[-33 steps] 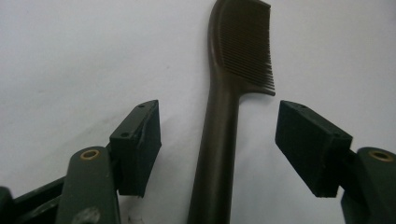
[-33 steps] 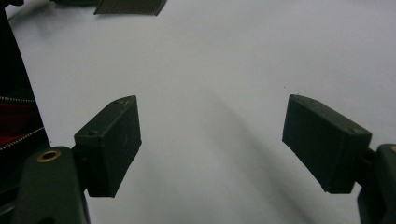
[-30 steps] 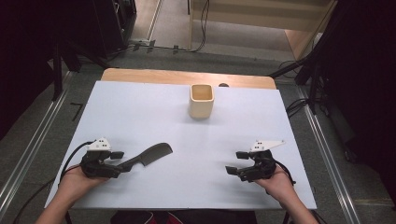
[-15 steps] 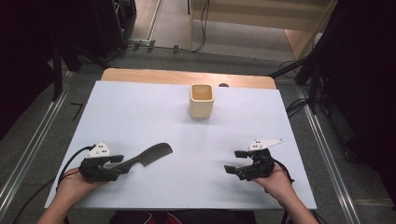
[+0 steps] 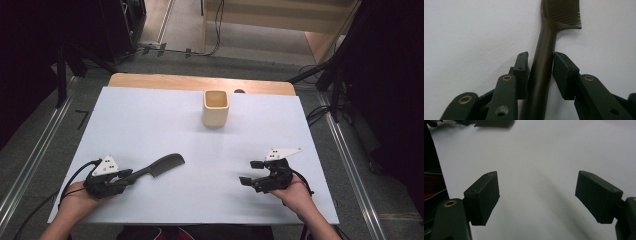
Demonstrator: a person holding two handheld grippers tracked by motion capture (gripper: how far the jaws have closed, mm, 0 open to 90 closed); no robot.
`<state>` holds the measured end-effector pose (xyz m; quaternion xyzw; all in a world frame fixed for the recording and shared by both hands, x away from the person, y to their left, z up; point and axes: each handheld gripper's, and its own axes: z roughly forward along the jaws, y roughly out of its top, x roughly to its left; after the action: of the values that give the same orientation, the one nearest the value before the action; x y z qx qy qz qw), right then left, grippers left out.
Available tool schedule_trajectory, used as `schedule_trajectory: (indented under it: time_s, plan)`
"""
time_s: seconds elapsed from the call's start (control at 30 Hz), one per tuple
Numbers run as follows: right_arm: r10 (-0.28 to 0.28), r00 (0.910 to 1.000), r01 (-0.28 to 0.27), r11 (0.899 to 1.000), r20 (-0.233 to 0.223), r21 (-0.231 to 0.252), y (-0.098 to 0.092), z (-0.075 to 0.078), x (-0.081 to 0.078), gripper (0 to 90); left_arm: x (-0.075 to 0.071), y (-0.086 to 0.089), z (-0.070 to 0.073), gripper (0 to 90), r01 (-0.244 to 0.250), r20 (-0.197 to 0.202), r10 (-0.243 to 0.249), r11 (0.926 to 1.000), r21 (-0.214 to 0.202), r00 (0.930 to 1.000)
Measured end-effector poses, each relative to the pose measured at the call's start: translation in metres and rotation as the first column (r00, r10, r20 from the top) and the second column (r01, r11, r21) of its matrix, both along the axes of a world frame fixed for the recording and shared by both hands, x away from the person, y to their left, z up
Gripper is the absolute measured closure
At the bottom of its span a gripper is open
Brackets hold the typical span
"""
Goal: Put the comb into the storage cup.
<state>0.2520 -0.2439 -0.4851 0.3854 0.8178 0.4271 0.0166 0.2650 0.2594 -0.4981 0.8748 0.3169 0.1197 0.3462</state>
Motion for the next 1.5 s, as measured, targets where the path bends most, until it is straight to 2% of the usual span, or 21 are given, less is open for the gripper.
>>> schedule_trajectory:
  time_s: [0.13, 0.43, 0.6, 0.7, 0.8, 0.93, 1.0, 1.17, 1.23, 1.4, 1.5]
  plan:
    - [0.002, 1.0, -0.002, 1.0, -0.001, -0.001, 0.001, 0.0, 0.0, 17.7, 0.0, -0.003, 0.002, 72.7, -0.001, -0.018, 0.001, 0.9998, 0.018, 0.9998]
    - [0.001, 1.0, -0.001, 1.0, -0.003, -0.001, 0.001, 0.0, 0.0, 17.7, 0.002, -0.003, 0.004, 73.3, 0.002, -0.035, -0.001, 0.9997, 0.024, 0.9994]
    - [0.0, 1.0, 0.0, 1.0, -0.003, -0.002, 0.0, 0.0, 0.0, 17.7, 0.005, -0.002, 0.005, 73.4, -0.016, -0.069, 0.017, 0.9999, 0.002, 0.9975]
    - [0.001, 1.0, -0.001, 1.0, 0.0, -0.002, 0.0, 0.0, 0.0, 17.7, 0.007, -0.001, 0.006, 73.4, -0.023, -0.094, 0.021, 0.9996, -0.018, 0.9953]
    - [-0.001, 1.0, 0.001, 1.0, -0.002, 0.0, 0.0, 0.0, 0.0, 17.7, 0.01, -0.001, 0.008, 73.4, -0.038, -0.137, 0.03, 0.9979, -0.052, 0.9901]
    - [-0.002, 1.0, 0.002, 1.0, -0.001, 0.001, 0.0, 0.0, 0.0, 17.7, 0.011, -0.002, 0.01, 73.4, -0.034, -0.148, 0.024, 0.9974, -0.063, 0.9887]
    - [-0.001, 1.0, 0.001, 1.0, 0.001, 0.001, 0.0, 0.0, 0.0, 17.7, 0.012, -0.002, 0.013, 73.5, -0.049, -0.157, 0.036, 0.9953, -0.084, 0.9869]
    - [-0.002, 1.0, 0.002, 1.0, 0.001, 0.003, 0.0, 0.001, 0.0, 17.7, 0.013, -0.004, 0.02, 73.5, -0.071, -0.148, 0.052, 0.9893, -0.128, 0.9877]
    - [-0.003, 1.0, 0.003, 1.0, 0.002, 0.002, 0.0, 0.001, 0.0, 17.7, 0.015, -0.007, 0.023, 73.4, -0.077, -0.158, 0.052, 0.985, -0.155, 0.9861]
    - [-0.005, 1.0, 0.005, 1.0, 0.003, 0.002, 0.0, 0.001, -0.001, 17.7, 0.016, -0.015, 0.032, 73.4, -0.084, -0.136, 0.059, 0.9785, -0.188, 0.989]
    - [-0.007, 0.9999, 0.007, 1.0, 0.007, 0.002, -0.001, 0.001, -0.002, 17.7, 0.016, -0.021, 0.036, 73.4, -0.106, -0.132, 0.079, 0.9716, -0.211, 0.988]
